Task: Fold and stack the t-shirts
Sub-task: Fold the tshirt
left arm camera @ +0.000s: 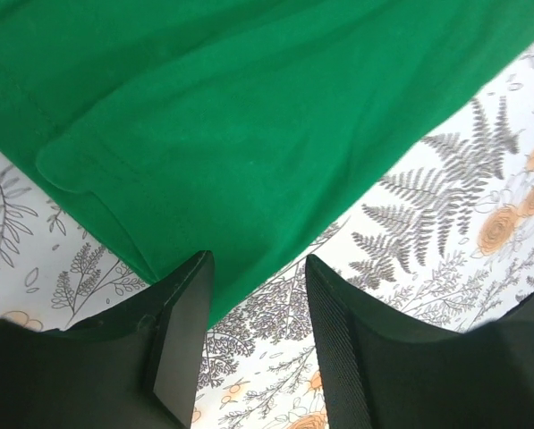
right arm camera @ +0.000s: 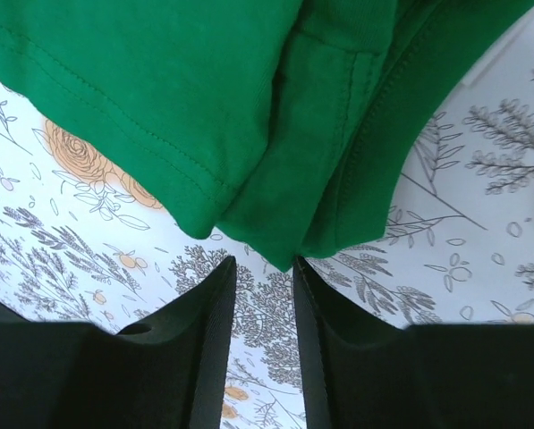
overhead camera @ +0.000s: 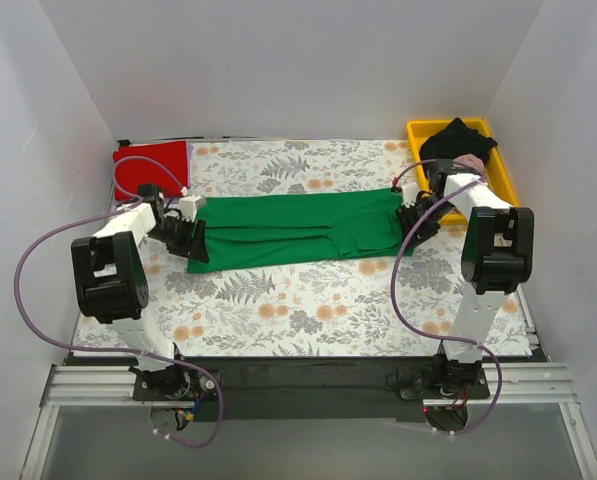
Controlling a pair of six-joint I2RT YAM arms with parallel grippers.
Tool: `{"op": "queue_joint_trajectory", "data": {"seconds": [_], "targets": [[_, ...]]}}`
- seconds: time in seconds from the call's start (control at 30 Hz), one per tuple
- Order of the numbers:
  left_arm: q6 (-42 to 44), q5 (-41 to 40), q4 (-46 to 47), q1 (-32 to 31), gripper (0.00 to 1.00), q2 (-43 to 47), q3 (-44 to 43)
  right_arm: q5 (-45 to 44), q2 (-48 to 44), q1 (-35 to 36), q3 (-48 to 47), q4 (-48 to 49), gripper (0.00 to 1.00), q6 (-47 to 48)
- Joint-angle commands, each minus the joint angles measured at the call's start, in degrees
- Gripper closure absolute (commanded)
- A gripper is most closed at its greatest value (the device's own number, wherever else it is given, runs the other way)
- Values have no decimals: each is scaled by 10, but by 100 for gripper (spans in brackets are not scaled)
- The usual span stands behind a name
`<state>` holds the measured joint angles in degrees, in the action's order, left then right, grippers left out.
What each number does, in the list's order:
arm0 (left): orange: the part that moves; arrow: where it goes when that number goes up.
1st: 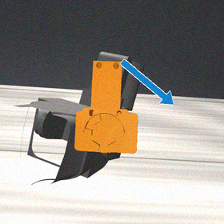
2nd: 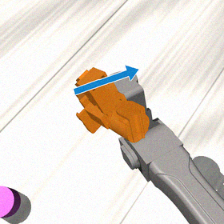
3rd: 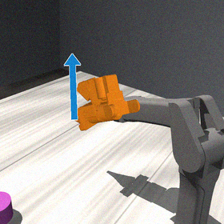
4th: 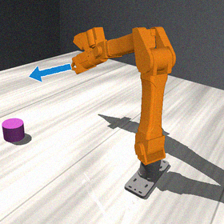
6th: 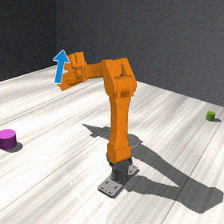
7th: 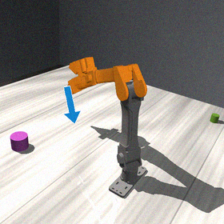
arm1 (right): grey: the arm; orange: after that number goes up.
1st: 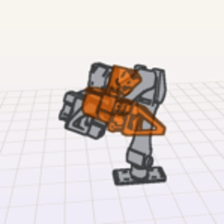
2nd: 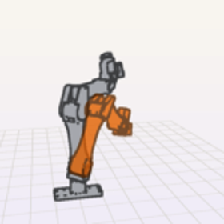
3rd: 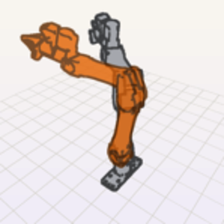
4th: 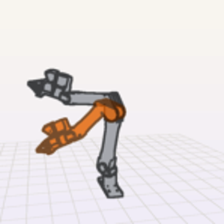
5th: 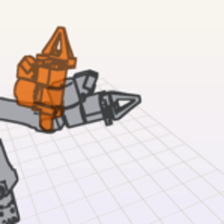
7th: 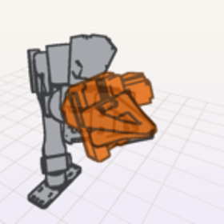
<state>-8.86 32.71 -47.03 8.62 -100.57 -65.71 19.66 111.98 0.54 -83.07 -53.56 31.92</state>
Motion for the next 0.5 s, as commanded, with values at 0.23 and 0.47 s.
{"op": "queue_joint_trajectory", "data": {"seconds": [0.23, 0.47], "targets": [[-11, -112, 12, -3, 64, -9, 54, -16, -2, 1, 62, 34, 99, 9], [5, -163, 15, -2, 71, 2, 77, -69, -62, 0, 113, 30, 99, 41]]}}
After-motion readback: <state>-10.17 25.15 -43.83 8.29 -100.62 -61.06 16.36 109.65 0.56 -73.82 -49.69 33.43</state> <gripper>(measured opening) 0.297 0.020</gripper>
